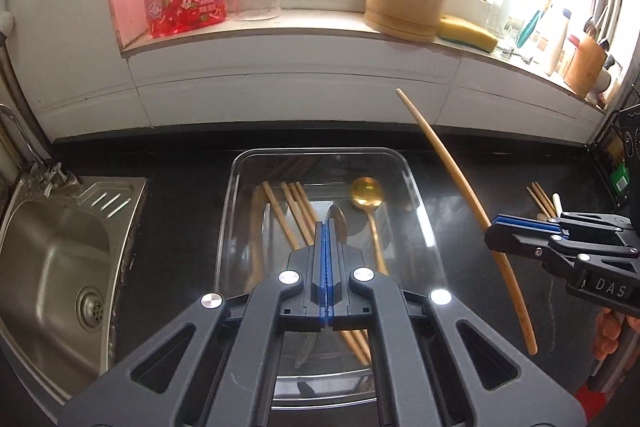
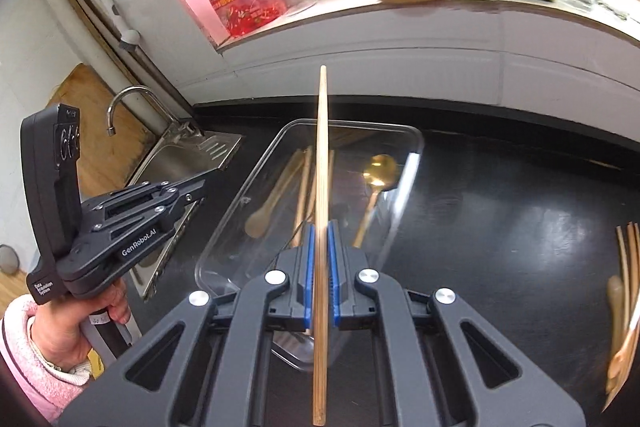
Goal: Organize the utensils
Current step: 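Lift the silver spoon and chopstick and carry them over the container, then lower the spoon and chopstick into the container and open both tools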
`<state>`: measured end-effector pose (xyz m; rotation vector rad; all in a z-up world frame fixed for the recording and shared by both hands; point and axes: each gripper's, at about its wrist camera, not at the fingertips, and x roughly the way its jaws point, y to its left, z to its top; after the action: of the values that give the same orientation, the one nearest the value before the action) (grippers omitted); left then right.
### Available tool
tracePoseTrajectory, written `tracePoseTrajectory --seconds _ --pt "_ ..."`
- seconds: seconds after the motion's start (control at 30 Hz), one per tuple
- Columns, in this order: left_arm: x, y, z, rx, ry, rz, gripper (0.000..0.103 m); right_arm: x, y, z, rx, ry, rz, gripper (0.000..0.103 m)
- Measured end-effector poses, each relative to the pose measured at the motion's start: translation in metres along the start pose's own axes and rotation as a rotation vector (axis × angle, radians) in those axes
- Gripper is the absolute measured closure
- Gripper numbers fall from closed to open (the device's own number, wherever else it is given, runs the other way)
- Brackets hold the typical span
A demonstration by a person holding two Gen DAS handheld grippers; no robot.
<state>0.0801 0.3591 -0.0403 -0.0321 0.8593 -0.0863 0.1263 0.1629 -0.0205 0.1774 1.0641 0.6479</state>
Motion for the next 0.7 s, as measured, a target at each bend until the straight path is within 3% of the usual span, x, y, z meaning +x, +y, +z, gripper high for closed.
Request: tracePoseTrajectory --seconds 0.37,0.7 --pt "0.016 0.022 -0.003 0.056 0.019 -0.081 0.103 0.041 0.027 0.007 0.038 0.032 -0.093 0.096" --pt "0.017 0.026 -0.006 0.083 0.029 -0.04 0.103 0.072 0.035 0.0 0.049 0.087 -0.143 0.096"
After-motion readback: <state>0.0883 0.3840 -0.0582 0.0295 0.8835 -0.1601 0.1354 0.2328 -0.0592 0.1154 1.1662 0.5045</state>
